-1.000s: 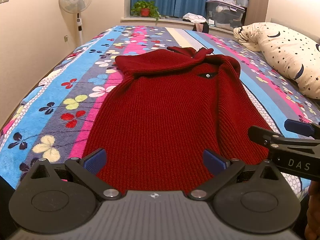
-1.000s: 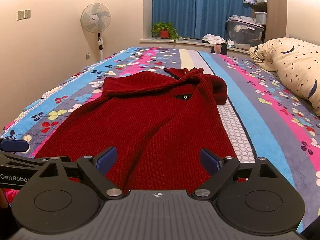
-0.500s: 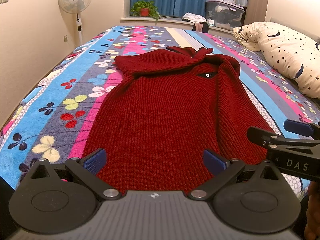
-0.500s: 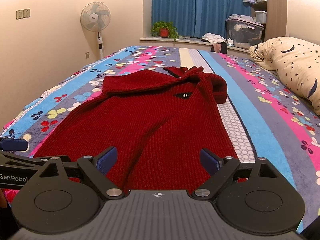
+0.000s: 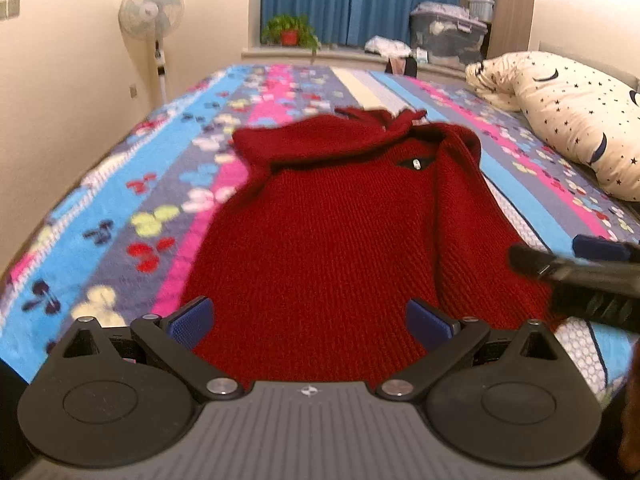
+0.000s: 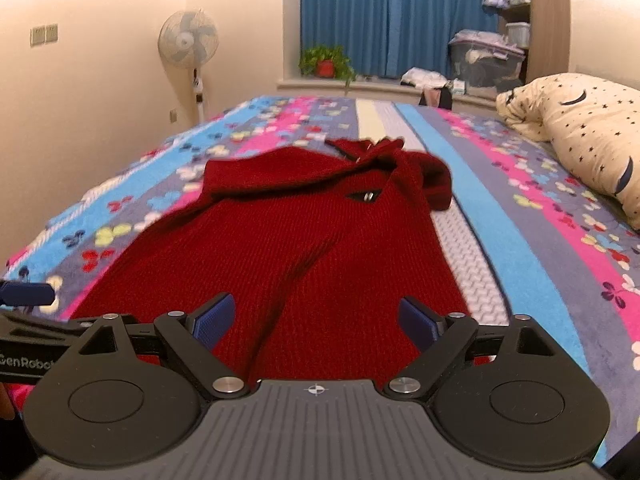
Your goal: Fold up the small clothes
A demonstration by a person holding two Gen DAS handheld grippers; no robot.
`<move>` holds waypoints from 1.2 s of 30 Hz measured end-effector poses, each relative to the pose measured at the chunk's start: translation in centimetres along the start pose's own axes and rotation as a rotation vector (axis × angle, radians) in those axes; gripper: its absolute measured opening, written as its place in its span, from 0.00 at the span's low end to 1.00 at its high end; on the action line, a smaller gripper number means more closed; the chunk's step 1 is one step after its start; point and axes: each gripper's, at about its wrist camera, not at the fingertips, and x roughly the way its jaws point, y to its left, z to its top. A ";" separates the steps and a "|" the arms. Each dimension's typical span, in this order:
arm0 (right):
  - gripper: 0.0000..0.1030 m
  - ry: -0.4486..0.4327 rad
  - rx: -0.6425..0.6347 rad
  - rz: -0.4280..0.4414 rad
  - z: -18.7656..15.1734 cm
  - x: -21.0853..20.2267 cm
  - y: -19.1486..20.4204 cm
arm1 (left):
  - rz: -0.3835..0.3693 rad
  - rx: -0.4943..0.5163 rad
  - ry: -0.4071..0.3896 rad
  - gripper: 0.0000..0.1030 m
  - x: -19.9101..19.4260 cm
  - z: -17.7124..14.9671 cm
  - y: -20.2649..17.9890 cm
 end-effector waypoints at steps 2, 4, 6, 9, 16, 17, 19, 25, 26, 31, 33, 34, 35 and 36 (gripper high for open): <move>0.61 -0.043 0.055 0.027 1.5 -0.7 -2.0 | -0.021 0.008 -0.030 0.88 -0.5 1.2 1.0; 0.38 -0.102 0.122 0.077 3.4 -1.2 -4.7 | -0.051 0.035 -0.069 0.74 -0.9 3.1 2.4; 0.31 -0.157 0.125 0.072 5.3 -1.2 -7.2 | -0.070 0.065 -0.100 0.64 -0.9 5.2 4.0; 0.32 -0.126 0.005 -0.013 8.5 1.2 -10.4 | -0.010 0.152 -0.158 0.56 0.9 8.5 6.5; 0.33 0.152 0.026 -0.113 5.0 11.7 -14.7 | -0.024 0.133 0.039 0.43 10.9 9.4 13.2; 0.34 0.232 0.055 -0.101 4.1 13.2 -14.7 | -0.021 0.079 0.131 0.30 12.3 9.3 13.9; 0.35 0.297 0.135 -0.022 3.5 15.1 -14.8 | -0.078 -0.042 0.174 0.29 13.6 9.7 15.2; 0.52 0.438 0.208 0.064 3.3 19.2 -14.7 | -0.149 -0.029 0.278 0.32 16.3 9.4 14.4; 0.56 0.467 0.210 0.069 3.1 19.7 -14.6 | -0.156 -0.022 0.301 0.35 16.8 9.1 14.2; 0.48 0.524 0.152 0.068 2.1 19.8 -14.3 | -0.141 0.035 0.397 0.40 18.4 7.1 13.4; 0.25 0.506 0.146 0.100 2.3 19.3 -14.2 | -0.147 0.038 0.397 0.39 18.6 6.9 13.4; 0.10 0.496 0.143 0.099 2.4 19.0 -14.3 | -0.150 0.042 0.394 0.38 18.6 6.9 13.3; 0.09 0.487 0.158 0.109 2.5 18.5 -14.6 | -0.151 0.046 0.392 0.35 18.6 6.8 13.3; 0.07 0.472 0.190 0.127 2.6 17.9 -15.0 | -0.155 0.047 0.393 0.30 18.6 6.8 13.4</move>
